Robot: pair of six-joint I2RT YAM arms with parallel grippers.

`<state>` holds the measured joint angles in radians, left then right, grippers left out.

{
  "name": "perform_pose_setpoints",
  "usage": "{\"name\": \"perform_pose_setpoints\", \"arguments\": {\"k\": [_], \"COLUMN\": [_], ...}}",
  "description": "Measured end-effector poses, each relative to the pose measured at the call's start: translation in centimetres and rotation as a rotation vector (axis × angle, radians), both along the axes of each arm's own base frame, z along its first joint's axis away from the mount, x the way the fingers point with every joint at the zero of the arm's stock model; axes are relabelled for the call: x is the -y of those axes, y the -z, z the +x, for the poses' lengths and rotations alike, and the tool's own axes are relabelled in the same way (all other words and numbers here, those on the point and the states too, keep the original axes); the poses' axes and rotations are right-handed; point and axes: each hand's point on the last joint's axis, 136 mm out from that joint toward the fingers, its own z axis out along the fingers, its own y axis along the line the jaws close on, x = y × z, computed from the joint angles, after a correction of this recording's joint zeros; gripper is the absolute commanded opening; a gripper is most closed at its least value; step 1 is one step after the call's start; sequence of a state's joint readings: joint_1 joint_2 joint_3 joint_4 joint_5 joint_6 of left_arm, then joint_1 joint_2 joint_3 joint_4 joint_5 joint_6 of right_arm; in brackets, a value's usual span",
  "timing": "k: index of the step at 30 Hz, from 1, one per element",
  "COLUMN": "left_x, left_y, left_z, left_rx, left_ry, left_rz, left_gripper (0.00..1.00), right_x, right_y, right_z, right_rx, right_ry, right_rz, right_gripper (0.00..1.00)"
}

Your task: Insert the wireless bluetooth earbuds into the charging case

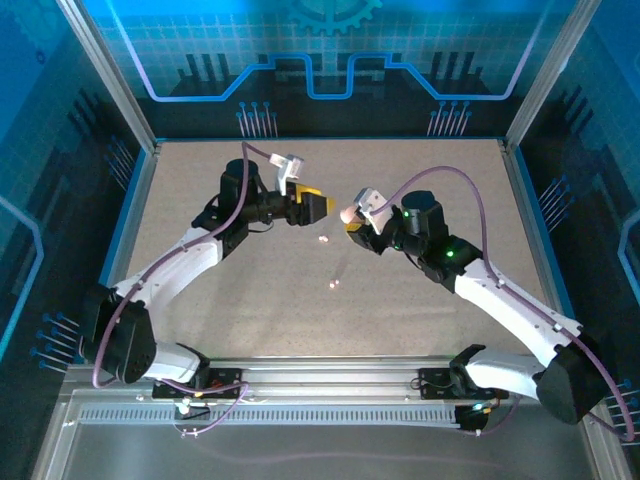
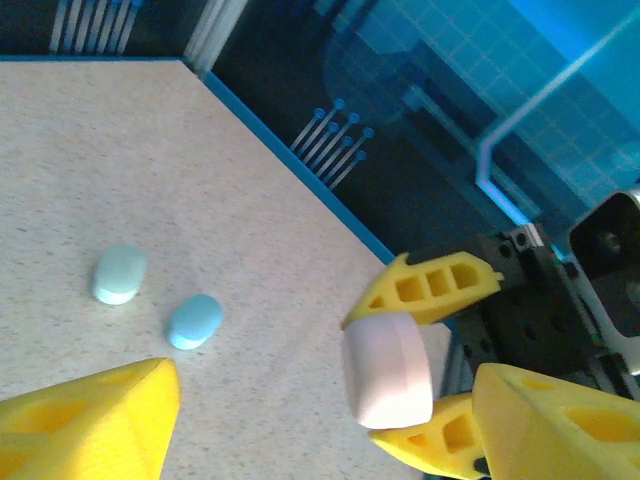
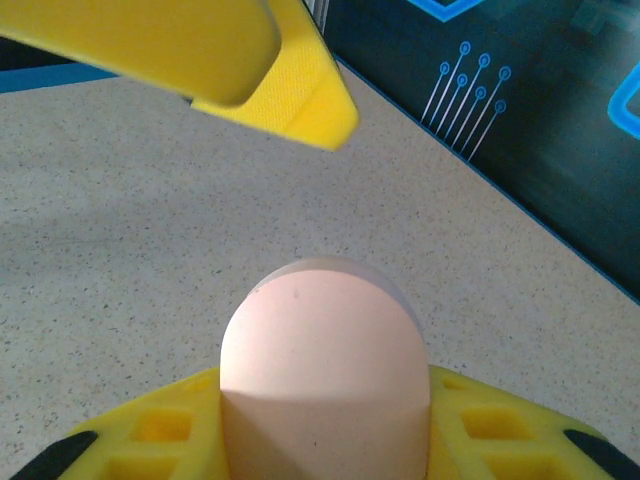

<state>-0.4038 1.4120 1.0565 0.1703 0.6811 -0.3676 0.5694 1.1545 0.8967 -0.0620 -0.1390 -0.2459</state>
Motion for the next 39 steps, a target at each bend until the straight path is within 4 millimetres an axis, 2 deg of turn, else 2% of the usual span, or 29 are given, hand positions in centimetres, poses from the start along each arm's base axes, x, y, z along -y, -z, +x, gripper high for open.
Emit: {"name": "perform_pose_setpoints", "arguments": {"k": [9, 17, 19, 22, 25, 32, 37, 39], "left_x": [2.7, 4.2, 4.3, 4.3, 4.3, 3.7, 2.2, 2.2], "left_y": [0.1, 0.9, 0.9, 1.0, 1.0, 0.9, 0.3, -0.1], "left_z": [-0.5, -0.7, -0.6, -0.5, -0.3, 0.1, 1.0, 0.9], "left_rx": [-0.044, -0.087, -0.096, -0.105, -0.105, -0.134, -0.156, -0.155], "left_ry": [0.089, 0.120, 0.120, 0.112, 0.097, 0.067, 0.022, 0.026], "left_rz": [-0.014, 0.008, 0.015, 0.024, 0.030, 0.001, -0.038, -0.053], "left_gripper": [0.59, 0.50, 0.43, 0.28, 0.23, 0.20, 0.21, 0.21], "right_x": [-0.2, -0.2, -0.2, -0.2, -0.1, 0.3, 0.4, 0.4], "right_y": [-0.7, -0.7, -0.8, -0.9, -0.8, -0.1, 1.4, 1.0], "right_z": [0.3, 0.4, 0.6, 0.6, 0.9, 0.6, -0.3, -0.2], "right_rx": [0.035, 0.039, 0.043, 0.056, 0.068, 0.156, 0.214, 0.232], "right_ry": [-0.004, -0.001, 0.002, 0.000, 0.011, 0.008, -0.039, -0.043], "right_rz": [0.012, 0.012, 0.011, 0.008, -0.009, -0.001, 0.005, 0.018], "right_gripper": [0.30, 0.31, 0.31, 0.33, 0.38, 0.55, 0.55, 0.55]}}
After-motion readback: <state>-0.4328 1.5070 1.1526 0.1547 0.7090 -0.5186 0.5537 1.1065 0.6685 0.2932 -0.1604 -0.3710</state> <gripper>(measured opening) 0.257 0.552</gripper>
